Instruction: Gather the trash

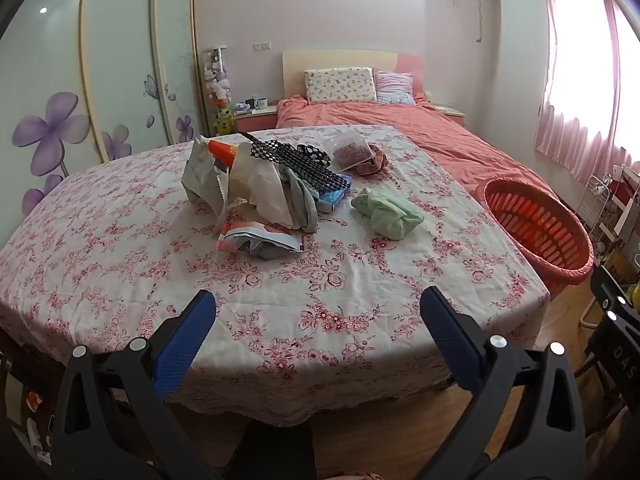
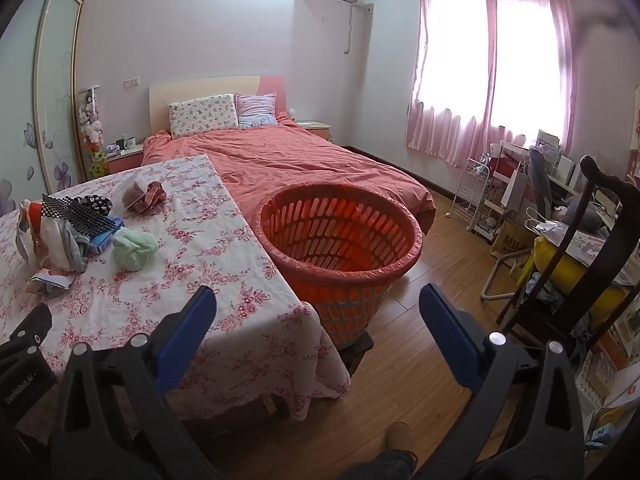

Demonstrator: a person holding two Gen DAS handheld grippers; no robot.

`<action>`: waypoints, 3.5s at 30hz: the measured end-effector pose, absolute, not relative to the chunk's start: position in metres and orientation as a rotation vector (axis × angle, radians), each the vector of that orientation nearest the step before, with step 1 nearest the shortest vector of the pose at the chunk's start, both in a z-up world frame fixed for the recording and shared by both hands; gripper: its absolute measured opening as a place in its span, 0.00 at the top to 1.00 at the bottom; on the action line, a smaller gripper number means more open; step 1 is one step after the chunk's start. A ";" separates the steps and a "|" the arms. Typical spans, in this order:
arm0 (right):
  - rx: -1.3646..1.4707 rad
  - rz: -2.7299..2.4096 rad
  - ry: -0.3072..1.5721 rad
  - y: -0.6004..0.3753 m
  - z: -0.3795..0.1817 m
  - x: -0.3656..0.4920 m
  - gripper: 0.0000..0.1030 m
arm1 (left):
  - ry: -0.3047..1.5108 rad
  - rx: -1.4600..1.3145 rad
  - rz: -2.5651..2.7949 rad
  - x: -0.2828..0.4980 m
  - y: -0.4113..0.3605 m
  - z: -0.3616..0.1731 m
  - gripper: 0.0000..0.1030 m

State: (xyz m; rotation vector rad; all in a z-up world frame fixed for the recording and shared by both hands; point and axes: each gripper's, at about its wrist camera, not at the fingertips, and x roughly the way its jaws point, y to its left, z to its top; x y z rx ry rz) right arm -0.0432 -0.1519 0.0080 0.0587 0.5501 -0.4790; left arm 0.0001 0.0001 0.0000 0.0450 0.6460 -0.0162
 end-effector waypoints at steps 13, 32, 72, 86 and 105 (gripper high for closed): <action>0.058 -0.479 0.550 -0.152 0.008 -0.043 0.04 | 0.646 0.044 -0.016 0.000 0.000 0.000 0.02; 0.059 -0.480 0.550 -0.153 0.009 -0.045 0.04 | 0.645 0.044 -0.017 0.000 0.000 0.000 0.02; 0.061 -0.479 0.548 -0.155 0.009 -0.046 0.04 | 0.646 0.043 -0.018 0.000 0.000 0.000 0.02; 0.069 -0.451 0.558 -0.154 0.009 -0.034 0.04 | 0.653 0.019 -0.012 0.003 0.006 -0.002 0.02; 0.090 -0.096 0.617 -0.075 -0.007 0.097 0.10 | 0.656 -0.113 0.141 0.046 0.112 -0.010 0.02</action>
